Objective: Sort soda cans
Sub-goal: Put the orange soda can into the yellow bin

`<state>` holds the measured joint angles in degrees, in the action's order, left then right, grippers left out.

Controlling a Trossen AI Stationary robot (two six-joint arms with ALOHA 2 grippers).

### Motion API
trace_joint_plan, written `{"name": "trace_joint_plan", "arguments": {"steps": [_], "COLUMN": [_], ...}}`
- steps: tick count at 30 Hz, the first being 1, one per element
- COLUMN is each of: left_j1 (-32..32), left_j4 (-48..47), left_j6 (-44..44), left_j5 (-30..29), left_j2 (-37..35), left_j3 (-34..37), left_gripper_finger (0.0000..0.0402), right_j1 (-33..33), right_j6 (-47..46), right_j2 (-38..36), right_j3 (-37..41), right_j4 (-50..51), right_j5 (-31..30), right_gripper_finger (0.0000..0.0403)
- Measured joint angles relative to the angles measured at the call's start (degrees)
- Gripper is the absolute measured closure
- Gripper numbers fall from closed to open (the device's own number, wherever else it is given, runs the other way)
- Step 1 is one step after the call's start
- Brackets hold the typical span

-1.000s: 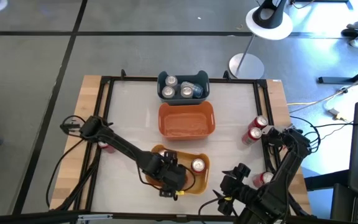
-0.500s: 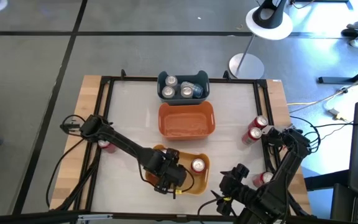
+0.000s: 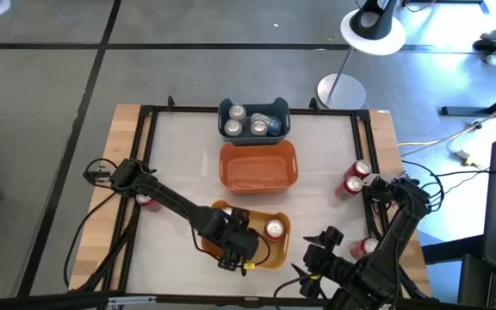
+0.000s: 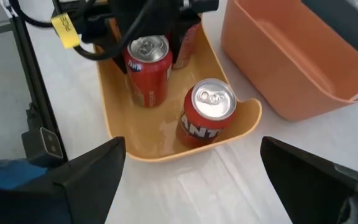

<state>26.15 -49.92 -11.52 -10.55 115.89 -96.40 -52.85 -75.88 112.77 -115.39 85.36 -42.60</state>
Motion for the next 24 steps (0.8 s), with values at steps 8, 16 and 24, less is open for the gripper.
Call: {"name": "trace_joint_plan", "arguments": {"steps": [8,16,24], "left_j1": [0.0,0.1,0.2], "left_j4": [0.0,1.4,3.0], "left_j6": [-1.4,-3.1,-1.4], "left_j5": [0.2,0.2,0.7], "left_j2": [-0.3,-0.3,-0.2], "left_j3": [0.1,0.1,0.2], "left_gripper_finger": [0.0070,0.0070,0.0070], "right_j1": [0.5,1.1,1.1], "right_j6": [2.9,7.4,7.4], "right_j2": [0.0,0.0,0.0], "right_j3": [0.0,0.0,0.0], "right_j4": [0.0,0.2,0.0], "right_j5": [-1.8,-2.4,-1.1], "right_gripper_finger": [0.0031,0.0031,0.0031]}}
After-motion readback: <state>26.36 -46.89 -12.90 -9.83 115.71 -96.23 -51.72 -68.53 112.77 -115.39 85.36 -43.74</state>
